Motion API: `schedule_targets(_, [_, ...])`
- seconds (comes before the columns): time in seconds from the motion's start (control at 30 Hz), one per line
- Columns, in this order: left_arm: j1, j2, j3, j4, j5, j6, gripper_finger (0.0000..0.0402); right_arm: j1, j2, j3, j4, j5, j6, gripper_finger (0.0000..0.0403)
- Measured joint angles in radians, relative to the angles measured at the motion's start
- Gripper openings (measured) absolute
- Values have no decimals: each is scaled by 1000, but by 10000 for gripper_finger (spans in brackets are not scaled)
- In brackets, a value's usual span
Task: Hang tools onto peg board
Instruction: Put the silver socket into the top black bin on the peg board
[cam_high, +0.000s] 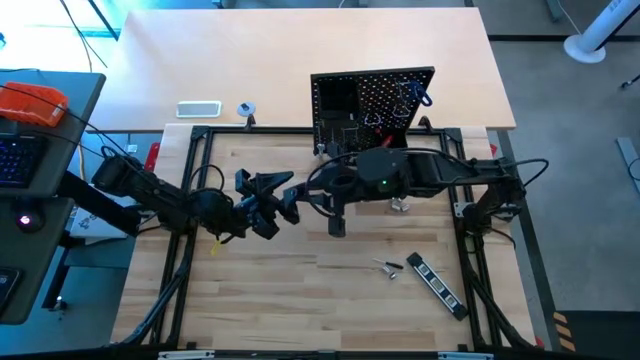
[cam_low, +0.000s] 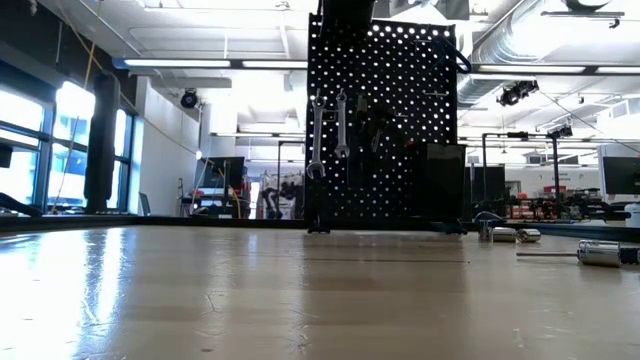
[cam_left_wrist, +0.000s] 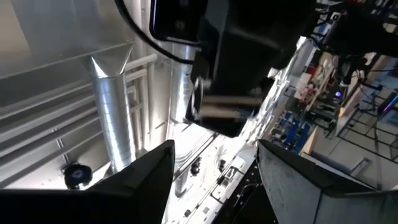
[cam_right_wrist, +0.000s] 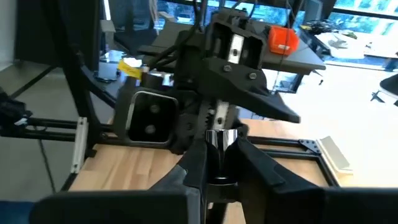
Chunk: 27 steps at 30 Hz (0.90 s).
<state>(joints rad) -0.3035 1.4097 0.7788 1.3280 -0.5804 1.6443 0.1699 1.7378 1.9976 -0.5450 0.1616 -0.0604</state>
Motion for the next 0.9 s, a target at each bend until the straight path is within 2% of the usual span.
schedule_targets(0.17, [-1, 0, 0, -15, 8, -13, 214, -2, 2, 0, 30, 10, -4, 46])
schedule_targets(0.4, [-4, 6, 0, -22, 12, -17, 175, -20, 34, 0, 27, -3, 10, 46])
schedule_targets(0.5, [-4, 6, 0, -21, -17, -7, 163, -27, 41, 0, 28, -14, 18, 46])
schedule_targets(0.67, [2, 6, 0, -15, -73, 46, 159, -33, 42, 0, 35, -13, 19, 46])
schedule_targets(0.9, [-7, 6, 0, 28, -76, 37, 159, -33, 42, 0, 43, -12, 19, 46])
